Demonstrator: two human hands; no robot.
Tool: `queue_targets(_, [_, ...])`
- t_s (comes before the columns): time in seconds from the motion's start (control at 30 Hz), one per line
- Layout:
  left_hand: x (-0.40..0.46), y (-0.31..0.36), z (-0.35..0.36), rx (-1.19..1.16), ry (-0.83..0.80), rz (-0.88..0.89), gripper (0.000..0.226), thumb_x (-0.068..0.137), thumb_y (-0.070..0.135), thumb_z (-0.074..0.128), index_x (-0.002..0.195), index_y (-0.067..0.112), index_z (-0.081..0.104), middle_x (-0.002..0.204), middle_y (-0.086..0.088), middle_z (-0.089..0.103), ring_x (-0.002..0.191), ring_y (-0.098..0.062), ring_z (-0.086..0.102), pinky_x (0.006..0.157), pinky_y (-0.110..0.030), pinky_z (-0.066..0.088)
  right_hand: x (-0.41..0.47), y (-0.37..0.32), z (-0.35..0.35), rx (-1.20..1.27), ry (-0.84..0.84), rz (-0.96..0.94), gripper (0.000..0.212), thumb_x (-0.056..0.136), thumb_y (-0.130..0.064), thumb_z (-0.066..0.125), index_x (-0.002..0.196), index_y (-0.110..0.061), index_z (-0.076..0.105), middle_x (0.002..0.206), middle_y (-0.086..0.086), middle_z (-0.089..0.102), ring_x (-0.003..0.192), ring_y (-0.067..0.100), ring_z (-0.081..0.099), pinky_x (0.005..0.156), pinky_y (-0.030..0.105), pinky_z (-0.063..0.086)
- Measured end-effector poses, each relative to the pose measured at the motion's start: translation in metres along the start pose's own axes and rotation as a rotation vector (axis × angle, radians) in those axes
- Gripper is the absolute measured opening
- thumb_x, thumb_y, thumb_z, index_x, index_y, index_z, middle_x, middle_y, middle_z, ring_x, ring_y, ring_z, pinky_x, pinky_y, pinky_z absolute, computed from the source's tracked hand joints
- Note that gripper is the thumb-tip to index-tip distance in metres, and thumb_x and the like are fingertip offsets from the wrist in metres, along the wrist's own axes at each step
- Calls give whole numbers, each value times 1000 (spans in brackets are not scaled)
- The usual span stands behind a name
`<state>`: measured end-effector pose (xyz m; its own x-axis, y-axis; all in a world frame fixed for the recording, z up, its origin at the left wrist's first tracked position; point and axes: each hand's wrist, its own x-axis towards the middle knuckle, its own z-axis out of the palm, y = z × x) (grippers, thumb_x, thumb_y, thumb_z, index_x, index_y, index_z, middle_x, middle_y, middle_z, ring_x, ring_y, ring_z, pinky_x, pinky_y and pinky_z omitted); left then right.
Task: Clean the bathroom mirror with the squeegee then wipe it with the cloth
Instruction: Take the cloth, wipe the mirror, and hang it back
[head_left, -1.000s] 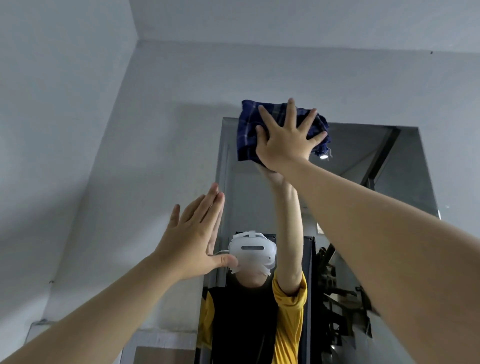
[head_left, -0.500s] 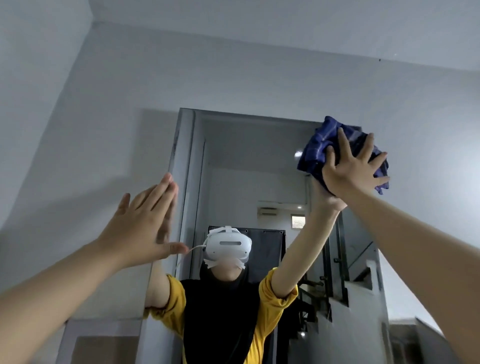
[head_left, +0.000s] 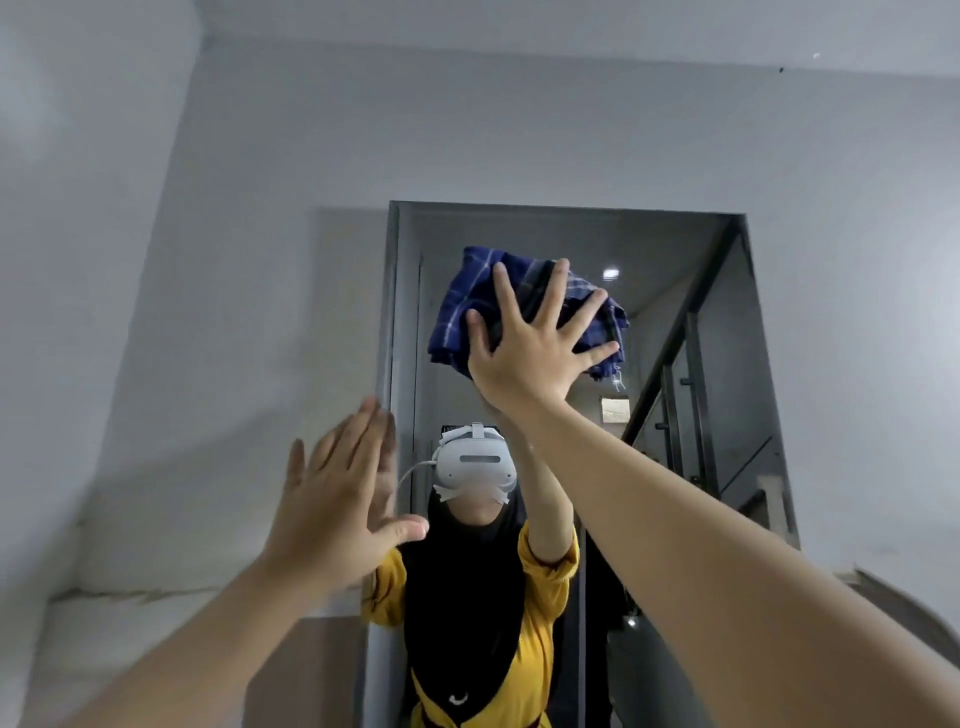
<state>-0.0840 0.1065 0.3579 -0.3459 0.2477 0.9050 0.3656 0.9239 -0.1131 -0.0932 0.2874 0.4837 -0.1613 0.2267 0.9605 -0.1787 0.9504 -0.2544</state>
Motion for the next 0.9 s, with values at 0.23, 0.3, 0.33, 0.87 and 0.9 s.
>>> queue_targets(0.23, [-28, -14, 7, 8, -111, 42, 127, 61, 72, 61, 142, 21, -23, 152, 8, -22, 142, -15, -10, 107, -48, -10, -26, -77, 32, -40, -75, -273, 58, 90, -63, 32, 144, -51, 14, 160, 5, -14, 138, 49, -23, 97, 79, -5])
queue_targets(0.3, [-30, -14, 8, 21, -101, 39, 123, 65, 72, 57, 140, 23, -27, 152, 8, -24, 141, -14, -12, 107, -47, -11, -29, -80, 35, -75, -87, -344, 57, 89, -61, 34, 143, -50, 18, 160, 4, -12, 138, 48, -22, 97, 79, -7])
queue_targets(0.33, [-31, -15, 10, 20, -99, 44, 122, 65, 71, 57, 141, 23, -26, 152, 8, -23, 141, -14, -11, 107, -48, -10, -29, -78, 35, -90, -86, -375, 57, 89, -61, 34, 143, -50, 19, 160, 3, -11, 139, 48, -21, 98, 79, -7])
queue_targets(0.87, [-38, -19, 16, -50, -138, 3, 111, 72, 64, 56, 141, 31, -24, 151, 13, -16, 143, -16, -2, 112, -54, 8, -21, 114, -30, -247, -7, -208, 60, 87, -69, 31, 142, -57, 10, 162, 0, 0, 144, 44, -6, 101, 77, 7])
queue_targets(0.9, [-38, -18, 15, -43, -134, 10, 110, 70, 67, 54, 142, 30, -21, 152, 12, -13, 143, -17, 0, 112, -55, 9, -20, 133, -35, -244, -6, -155, 60, 87, -69, 31, 142, -57, 9, 162, -1, -2, 144, 43, -7, 102, 77, 6])
